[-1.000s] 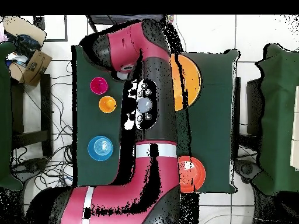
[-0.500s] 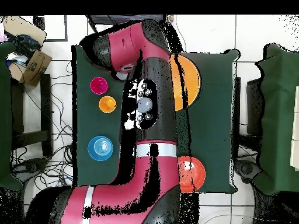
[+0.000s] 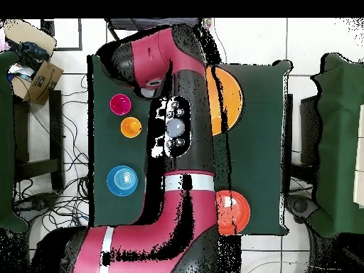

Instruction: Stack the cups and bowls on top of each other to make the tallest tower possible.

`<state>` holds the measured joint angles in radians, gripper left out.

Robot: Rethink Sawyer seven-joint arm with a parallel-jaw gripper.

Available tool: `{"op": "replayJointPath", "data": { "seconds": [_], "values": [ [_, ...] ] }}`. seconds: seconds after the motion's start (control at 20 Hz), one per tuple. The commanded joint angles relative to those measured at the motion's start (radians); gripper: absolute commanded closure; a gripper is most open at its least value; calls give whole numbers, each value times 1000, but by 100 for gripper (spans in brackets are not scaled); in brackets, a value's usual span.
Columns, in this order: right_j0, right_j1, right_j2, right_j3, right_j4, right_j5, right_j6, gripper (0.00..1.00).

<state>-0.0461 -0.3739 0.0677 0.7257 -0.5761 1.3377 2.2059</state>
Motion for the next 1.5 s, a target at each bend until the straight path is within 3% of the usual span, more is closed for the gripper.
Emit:
{"op": "replayJointPath", "data": {
  "seconds": [0.05,1.5],
  "values": [
    [21,20,58,34,10,12,-137,100],
    [42,89,63,-109,2,59,-154,100]
  ]
}}
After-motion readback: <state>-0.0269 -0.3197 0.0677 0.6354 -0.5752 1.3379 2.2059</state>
